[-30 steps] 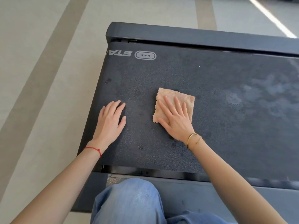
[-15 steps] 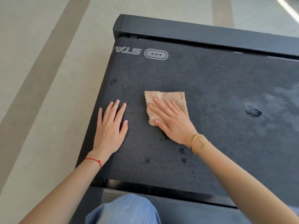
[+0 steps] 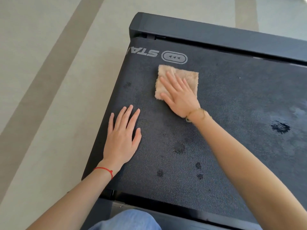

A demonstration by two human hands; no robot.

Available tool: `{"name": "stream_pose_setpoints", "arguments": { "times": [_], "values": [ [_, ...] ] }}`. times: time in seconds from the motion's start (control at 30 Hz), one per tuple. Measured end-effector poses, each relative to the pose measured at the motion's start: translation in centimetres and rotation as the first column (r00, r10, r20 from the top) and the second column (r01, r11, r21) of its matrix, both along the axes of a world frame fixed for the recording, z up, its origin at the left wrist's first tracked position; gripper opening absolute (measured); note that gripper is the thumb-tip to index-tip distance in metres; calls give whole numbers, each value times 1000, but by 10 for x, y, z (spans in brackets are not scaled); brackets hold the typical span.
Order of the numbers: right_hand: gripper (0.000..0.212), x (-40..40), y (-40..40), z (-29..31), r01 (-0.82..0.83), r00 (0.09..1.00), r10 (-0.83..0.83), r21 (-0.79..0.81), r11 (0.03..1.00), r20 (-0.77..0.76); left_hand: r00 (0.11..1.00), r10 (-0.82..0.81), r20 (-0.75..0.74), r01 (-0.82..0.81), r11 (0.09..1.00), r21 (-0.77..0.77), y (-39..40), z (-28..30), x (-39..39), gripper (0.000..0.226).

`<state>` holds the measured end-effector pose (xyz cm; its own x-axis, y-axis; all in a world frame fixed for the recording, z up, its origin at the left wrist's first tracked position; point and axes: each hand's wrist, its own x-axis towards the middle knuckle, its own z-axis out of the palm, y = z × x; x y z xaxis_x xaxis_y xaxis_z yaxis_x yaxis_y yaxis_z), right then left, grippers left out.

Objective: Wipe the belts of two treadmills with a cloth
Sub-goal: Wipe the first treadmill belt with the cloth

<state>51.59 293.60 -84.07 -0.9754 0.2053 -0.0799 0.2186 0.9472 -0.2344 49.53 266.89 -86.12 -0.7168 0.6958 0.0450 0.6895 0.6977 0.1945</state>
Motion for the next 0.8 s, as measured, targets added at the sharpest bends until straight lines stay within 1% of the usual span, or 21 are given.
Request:
{"name": "stream_pose_setpoints", "arguments": {
  "times": [0.07, 0.1, 0.13, 0.17, 0.23, 0.3, 0.37, 0.43, 0.53, 0.57, 0.6, 0.63, 0.67, 0.73, 0.8],
  "values": [
    [56, -29, 5, 3, 127, 992, -127, -19, 992, 25, 1000, -1, -5, 1, 1000, -5, 1, 0, 1, 57],
    [56, -39, 0, 3, 150, 988, -149, -22, 988, 32, 1000, -1, -6, 1, 1000, -7, 1, 1, 1, 57],
    [56, -44, -8, 3, 137, 990, -137, -24, 990, 32, 1000, -1, -7, 1, 1000, -6, 1, 1, 1, 57],
    [56, -43, -17, 4, 93, 995, -92, -30, 995, 27, 1000, -1, -6, 1, 1000, -5, 1, 1, 1, 57],
    [56, -26, -34, 2, -60, 998, 60, -24, 998, -3, 1000, -2, -4, 2, 1000, -2, 1, 1, 1, 57],
    [56, -4, -40, 1, -198, 980, 197, -8, 980, -17, 1000, -3, -4, 3, 1000, -7, 1, 1, 1, 57],
    [56, 3, -28, 2, -234, 972, 234, -8, 972, -13, 1000, -6, 3, 6, 1000, -14, 1, 1, 0, 57],
    [57, -7, -9, 2, -155, 988, 155, 15, 988, 6, 1000, -4, 5, 5, 1000, -21, 1, 0, 0, 57],
    [55, -47, 9, 4, 50, 998, -49, -14, 999, 27, 1000, 0, 7, 0, 999, -39, 1, 1, 0, 58],
    [54, -60, 6, 4, 94, 995, -93, -21, 995, 33, 1000, 0, 7, 0, 999, -41, 2, 1, 1, 58],
    [54, -69, -1, 5, 104, 994, -103, -26, 994, 33, 1000, 0, 7, 1, 999, -40, 2, 1, 1, 58],
    [54, -75, -10, 4, 77, 997, -76, -35, 996, 27, 1000, 0, 7, 0, 999, -35, 1, 2, 1, 58],
    [53, -76, -21, 3, 17, 1000, -16, -44, 999, 16, 1000, -1, 7, 1, 1000, -28, 1, 2, 1, 58],
    [53, -65, -42, 0, -176, 984, 176, -31, 984, -13, 1000, -3, 5, 3, 1000, -8, 1, 3, 1, 58],
    [53, -48, -48, -3, -368, 930, 368, -5, 930, -18, 1000, -4, 5, 4, 1000, -3, 2, 4, 0, 57]
  ]
}}
